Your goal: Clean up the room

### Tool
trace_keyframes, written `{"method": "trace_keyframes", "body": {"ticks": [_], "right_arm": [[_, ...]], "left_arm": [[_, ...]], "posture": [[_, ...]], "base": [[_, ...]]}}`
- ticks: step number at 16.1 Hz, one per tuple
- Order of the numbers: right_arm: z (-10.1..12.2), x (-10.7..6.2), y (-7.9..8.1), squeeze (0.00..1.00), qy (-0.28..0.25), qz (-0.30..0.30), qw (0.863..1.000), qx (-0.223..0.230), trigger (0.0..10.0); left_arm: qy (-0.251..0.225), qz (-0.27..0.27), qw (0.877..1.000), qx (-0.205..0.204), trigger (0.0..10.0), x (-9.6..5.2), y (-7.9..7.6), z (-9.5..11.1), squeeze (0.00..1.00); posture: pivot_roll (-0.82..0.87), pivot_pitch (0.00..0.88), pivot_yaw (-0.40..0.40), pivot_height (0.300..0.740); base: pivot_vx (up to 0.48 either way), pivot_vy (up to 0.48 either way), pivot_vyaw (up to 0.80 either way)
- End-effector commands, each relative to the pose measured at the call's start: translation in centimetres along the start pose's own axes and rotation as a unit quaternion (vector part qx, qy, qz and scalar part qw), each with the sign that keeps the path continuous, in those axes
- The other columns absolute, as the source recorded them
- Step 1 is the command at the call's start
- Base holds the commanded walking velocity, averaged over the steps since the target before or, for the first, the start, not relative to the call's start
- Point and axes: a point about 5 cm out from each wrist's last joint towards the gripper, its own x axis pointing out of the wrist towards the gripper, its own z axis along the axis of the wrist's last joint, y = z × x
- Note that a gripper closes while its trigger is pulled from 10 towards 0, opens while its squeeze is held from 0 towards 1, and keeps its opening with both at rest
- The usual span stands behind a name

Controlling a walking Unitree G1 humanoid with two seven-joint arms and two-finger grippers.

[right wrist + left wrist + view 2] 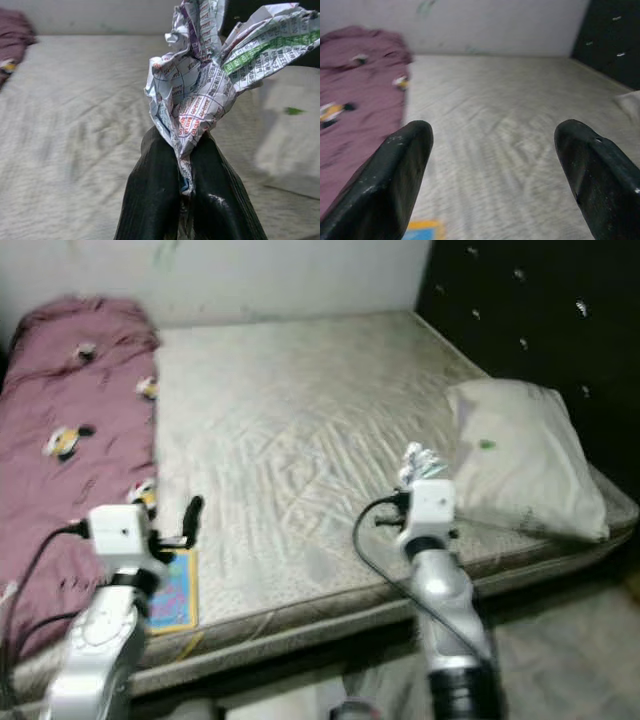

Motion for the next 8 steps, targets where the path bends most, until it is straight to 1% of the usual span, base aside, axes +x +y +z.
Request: {"method": "trace_keyframes", "body": {"ticks": [1, 3, 5, 8], "right_arm": [[0.65, 0.15, 0.24, 0.00, -0.013, 0.008, 1.000, -0.003, 10.0], [0.73, 0.15, 0.33, 0.00, -0.017, 0.013, 1.000, -0.009, 10.0], [0.86, 0.11, 0.68, 0.00, -0.024, 0.023, 0.999, -0.021, 10.0], [0.82, 0.15, 0.63, 0.00, -0.023, 0.021, 0.999, -0.016, 10.0]], "left_arm": [[-0.002, -0.001, 1.000, 0.002, 10.0, 0.08, 0.09, 0.18, 0.00], [-0.002, 0.000, 1.000, 0.003, 10.0, 0.04, 0.11, 0.18, 0.00], [-0.002, -0.001, 1.000, 0.004, 10.0, 0.04, 0.11, 0.18, 0.00], [-0.001, -0.001, 1.000, 0.004, 10.0, 0.06, 0.10, 0.17, 0.00]], "posture": [[-0.02, 0.041, -0.049, 0.740], [-0.02, 0.042, -0.049, 0.740], [-0.02, 0.042, -0.049, 0.740], [-0.02, 0.042, -0.049, 0.740]], "base": [[0.000, 0.469, 0.00], [0.000, 0.467, 0.00], [0.000, 0.465, 0.70], [0.000, 0.465, 0.80]]}}
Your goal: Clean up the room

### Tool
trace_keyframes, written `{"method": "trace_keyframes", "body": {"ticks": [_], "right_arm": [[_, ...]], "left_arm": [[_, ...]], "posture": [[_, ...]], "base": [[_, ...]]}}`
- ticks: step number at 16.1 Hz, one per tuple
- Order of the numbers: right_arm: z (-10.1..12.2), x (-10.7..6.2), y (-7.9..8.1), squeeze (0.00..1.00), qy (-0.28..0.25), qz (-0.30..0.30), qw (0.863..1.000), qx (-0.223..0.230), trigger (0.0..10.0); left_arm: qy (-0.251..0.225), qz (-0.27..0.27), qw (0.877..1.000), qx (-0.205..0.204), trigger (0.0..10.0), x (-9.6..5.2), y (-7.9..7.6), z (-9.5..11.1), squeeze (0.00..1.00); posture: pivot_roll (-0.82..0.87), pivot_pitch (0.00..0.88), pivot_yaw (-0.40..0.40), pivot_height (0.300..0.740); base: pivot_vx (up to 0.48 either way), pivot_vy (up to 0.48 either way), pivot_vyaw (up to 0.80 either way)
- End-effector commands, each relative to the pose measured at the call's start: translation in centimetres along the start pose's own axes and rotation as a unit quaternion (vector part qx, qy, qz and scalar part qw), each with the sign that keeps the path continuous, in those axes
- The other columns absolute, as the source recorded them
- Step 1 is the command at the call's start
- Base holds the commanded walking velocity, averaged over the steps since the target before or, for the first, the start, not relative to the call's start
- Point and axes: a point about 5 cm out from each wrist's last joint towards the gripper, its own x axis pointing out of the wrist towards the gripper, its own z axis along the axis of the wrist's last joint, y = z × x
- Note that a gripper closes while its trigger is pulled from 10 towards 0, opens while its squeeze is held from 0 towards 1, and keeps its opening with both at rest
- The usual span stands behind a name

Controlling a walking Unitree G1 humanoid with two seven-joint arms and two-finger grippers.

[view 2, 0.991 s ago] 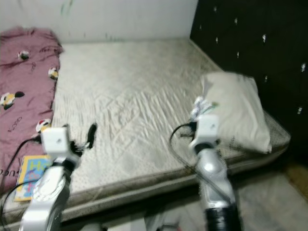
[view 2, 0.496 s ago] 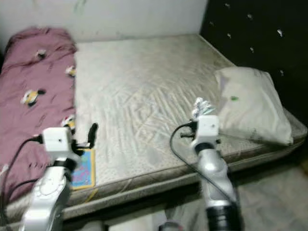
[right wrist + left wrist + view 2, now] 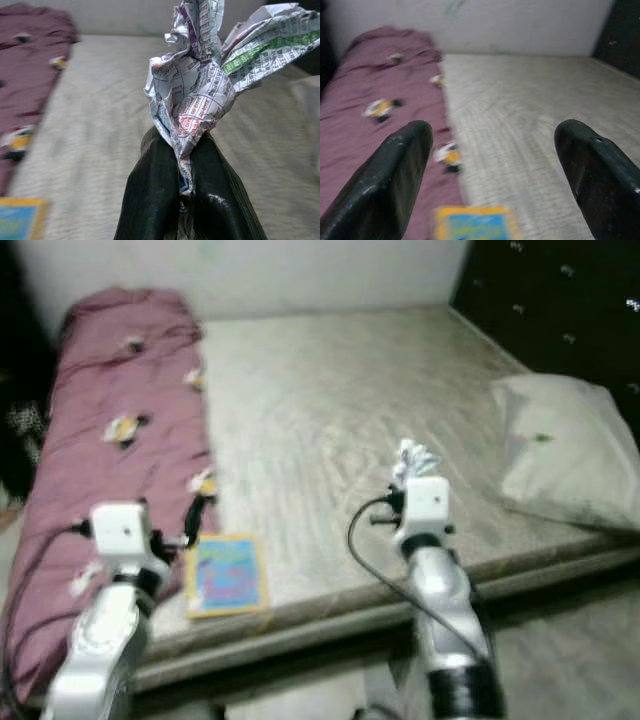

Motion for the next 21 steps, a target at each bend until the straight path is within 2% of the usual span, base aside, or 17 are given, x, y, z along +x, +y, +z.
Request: {"method": "trace_keyframes", "body": {"ticks": [1, 5, 9, 13, 21], "right_arm": [[0.9, 0.2, 0.2, 0.00, -0.018, 0.006, 1.000, -0.006, 10.0], [0.9, 0.3, 0.3, 0.00, -0.020, 0.009, 1.000, -0.009, 10.0], [1.0, 0.4, 0.3, 0.00, -0.023, 0.009, 1.000, 0.000, 10.0], [1.2, 0.5, 0.6, 0.00, -0.028, 0.018, 0.999, -0.017, 10.0], [1.3, 1.0, 1.3, 0.00, -0.031, 0.028, 0.999, -0.018, 10.0]], "left_arm": [[0.000, 0.001, 1.000, 0.002, 10.0, 0.0, 0.1, 0.1, 0.00], [-0.001, 0.003, 1.000, 0.001, 10.0, 0.0, 0.1, 0.1, 0.00], [-0.002, 0.005, 1.000, 0.003, 10.0, 0.1, 0.2, 0.1, 0.00], [-0.016, 0.006, 1.000, -0.002, 10.0, 0.1, 0.1, 0.5, 0.00], [-0.019, 0.022, 0.999, 0.019, 10.0, 0.2, 0.7, 0.7, 0.00]], "posture": [[-0.02, 0.042, -0.049, 0.740], [-0.02, 0.044, -0.047, 0.740], [-0.02, 0.038, -0.048, 0.740], [-0.01, 0.045, -0.055, 0.740], [0.00, 0.053, -0.057, 0.740]], "base": [[0.000, 0.465, 0.79], [0.000, 0.463, 0.80], [0.000, 0.463, 0.00], [0.000, 0.439, 0.20], [0.000, 0.000, 0.80]]}}
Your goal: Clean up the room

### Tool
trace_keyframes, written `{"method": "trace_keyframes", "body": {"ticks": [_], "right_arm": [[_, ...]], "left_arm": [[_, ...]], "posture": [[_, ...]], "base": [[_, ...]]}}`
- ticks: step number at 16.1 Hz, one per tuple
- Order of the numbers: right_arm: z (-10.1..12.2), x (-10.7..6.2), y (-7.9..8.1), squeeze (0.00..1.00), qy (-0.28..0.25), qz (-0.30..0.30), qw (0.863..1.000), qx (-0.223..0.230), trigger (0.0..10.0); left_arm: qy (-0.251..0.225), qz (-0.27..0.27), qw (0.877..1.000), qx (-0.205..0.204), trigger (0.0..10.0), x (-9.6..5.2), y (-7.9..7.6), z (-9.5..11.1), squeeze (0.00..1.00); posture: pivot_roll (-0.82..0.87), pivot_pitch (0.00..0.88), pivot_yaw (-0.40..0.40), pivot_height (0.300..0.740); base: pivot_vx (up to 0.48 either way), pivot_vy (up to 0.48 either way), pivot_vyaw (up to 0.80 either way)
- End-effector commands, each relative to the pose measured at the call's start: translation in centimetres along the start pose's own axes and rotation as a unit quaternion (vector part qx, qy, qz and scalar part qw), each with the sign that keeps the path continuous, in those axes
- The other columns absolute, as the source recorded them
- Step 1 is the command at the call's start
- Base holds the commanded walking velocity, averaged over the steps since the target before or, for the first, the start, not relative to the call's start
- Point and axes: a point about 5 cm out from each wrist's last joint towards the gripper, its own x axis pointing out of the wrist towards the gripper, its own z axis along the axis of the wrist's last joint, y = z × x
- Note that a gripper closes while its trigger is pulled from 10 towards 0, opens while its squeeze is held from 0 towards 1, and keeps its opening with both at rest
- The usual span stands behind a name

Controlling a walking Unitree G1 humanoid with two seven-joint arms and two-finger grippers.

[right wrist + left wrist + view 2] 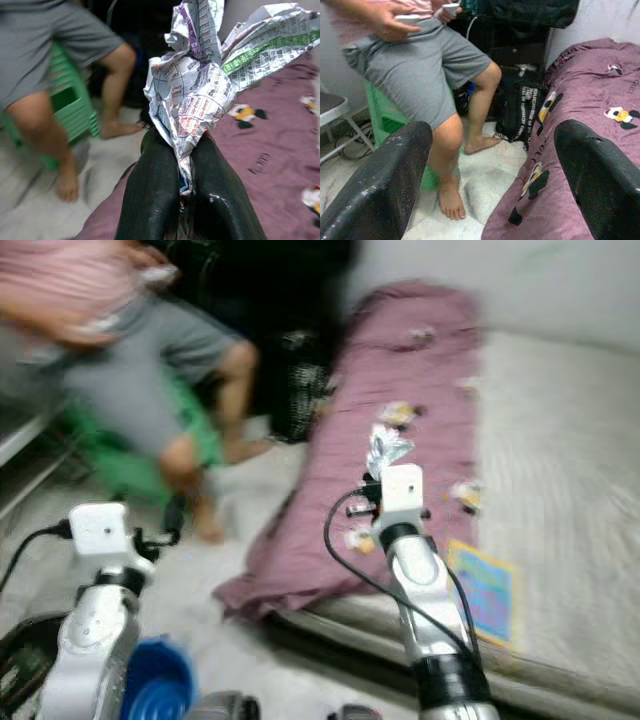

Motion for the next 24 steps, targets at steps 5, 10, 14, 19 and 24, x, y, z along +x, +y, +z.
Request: {"method": "trace_keyframes", "body": {"ticks": [5, 10, 14, 19, 24], "right_arm": [[0.50, 0.18, 0.14, 0.00, -0.013, 0.006, 1.000, 0.000, 10.0], [0.37, 0.19, 0.22, 0.00, -0.012, 0.008, 1.000, -0.002, 10.0], [0.44, 0.72, 0.82, 0.00, -0.012, 0.022, 1.000, -0.004, 10.0], [0.59, 0.97, 0.89, 0.00, -0.015, 0.026, 1.000, -0.005, 10.0], [0.65, 1.04, 0.73, 0.00, -0.016, 0.024, 1.000, -0.005, 10.0]], "left_arm": [[0.007, 0.006, 1.000, 0.006, 10.0, -0.10, 0.18, -0.21, 0.00], [0.006, 0.018, 1.000, 0.006, 10.0, -0.18, 0.38, -0.29, 0.00], [0.003, 0.034, 0.999, 0.012, 10.0, -0.32, 0.67, -0.27, 0.00], [0.003, 0.035, 0.999, 0.013, 10.0, -0.14, 0.65, -0.31, 0.00], [0.002, 0.024, 1.000, 0.012, 10.0, 0.32, 0.41, -0.22, 0.00]], "posture": [[0.00, 0.042, -0.055, 0.740], [0.01, 0.032, -0.057, 0.740], [0.02, 0.025, -0.075, 0.740], [0.01, 0.021, -0.073, 0.740], [0.01, 0.030, -0.079, 0.740]], "base": [[0.000, 0.000, 0.80], [0.000, 0.000, 0.80], [0.000, 0.000, 0.80], [0.000, 0.000, 0.80], [0.000, 0.000, 0.80]]}}
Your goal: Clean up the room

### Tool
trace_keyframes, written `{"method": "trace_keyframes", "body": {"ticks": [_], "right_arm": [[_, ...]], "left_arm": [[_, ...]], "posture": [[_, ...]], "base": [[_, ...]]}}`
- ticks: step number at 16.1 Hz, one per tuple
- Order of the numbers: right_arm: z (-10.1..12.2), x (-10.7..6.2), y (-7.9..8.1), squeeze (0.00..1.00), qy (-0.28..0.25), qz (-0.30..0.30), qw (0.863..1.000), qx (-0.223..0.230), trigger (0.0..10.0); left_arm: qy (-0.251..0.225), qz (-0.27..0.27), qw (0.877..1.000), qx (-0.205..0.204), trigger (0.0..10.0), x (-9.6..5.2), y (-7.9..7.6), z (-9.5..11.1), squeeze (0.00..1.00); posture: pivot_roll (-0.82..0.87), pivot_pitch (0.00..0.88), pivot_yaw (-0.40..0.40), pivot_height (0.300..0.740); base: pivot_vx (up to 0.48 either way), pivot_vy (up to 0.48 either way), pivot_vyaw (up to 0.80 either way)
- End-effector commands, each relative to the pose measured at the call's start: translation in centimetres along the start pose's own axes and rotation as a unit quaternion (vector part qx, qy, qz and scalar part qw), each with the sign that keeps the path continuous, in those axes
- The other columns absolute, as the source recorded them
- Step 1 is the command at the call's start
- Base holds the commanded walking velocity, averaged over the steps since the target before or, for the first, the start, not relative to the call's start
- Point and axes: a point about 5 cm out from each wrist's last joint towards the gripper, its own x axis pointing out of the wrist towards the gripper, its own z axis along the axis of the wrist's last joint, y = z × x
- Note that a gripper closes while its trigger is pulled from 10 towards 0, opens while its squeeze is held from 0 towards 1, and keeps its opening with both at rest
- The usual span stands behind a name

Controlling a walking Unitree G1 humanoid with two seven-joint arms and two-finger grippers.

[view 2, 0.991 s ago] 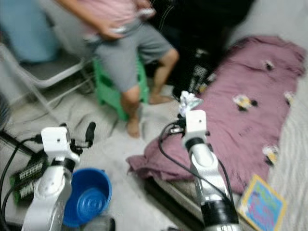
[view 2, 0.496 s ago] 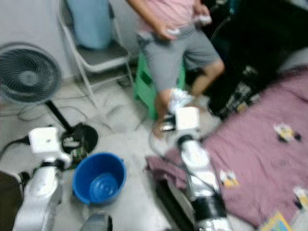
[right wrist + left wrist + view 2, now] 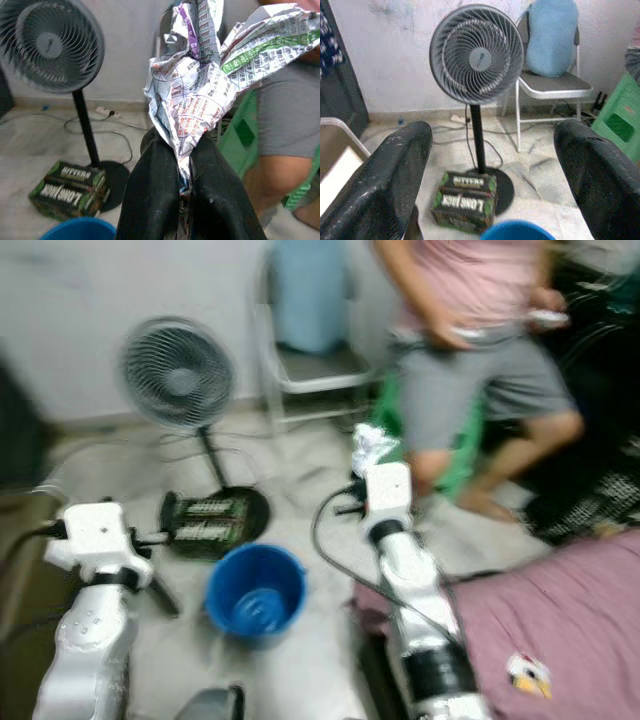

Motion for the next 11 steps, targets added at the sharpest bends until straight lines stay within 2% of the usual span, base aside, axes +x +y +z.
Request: {"method": "trace_keyframes", "body": {"ticks": [1, 5, 8, 11], "right_arm": [[0.08, 0.17, 0.10, 0.00, -0.001, 0.003, 1.000, 0.003, 10.0], [0.16, 0.17, 0.16, 0.00, -0.004, 0.002, 1.000, 0.002, 10.0], [0.04, 0.11, -0.14, 0.00, 0.002, -0.016, 0.999, 0.033, 10.0], [0.08, 0.18, -0.12, 0.00, -0.001, -0.016, 0.999, 0.032, 10.0]], "left_arm": [[-0.003, -0.003, 1.000, 0.007, 10.0, 0.22, 0.15, 0.18, 0.00], [-0.003, 0.000, 1.000, 0.008, 10.0, 0.17, 0.23, 0.18, 0.00], [-0.004, 0.001, 1.000, 0.009, 10.0, 0.15, 0.29, 0.20, 0.00], [-0.006, 0.001, 1.000, 0.011, 10.0, 0.21, 0.34, 0.28, 0.00]], "posture": [[0.01, 0.030, -0.079, 0.740], [0.01, 0.034, -0.078, 0.740], [0.01, 0.035, -0.068, 0.740], [0.01, 0.036, -0.065, 0.740]], "base": [[0.000, 0.000, 0.80], [0.000, 0.000, 0.80], [0.000, 0.000, 0.80], [0.000, 0.000, 0.66]]}}
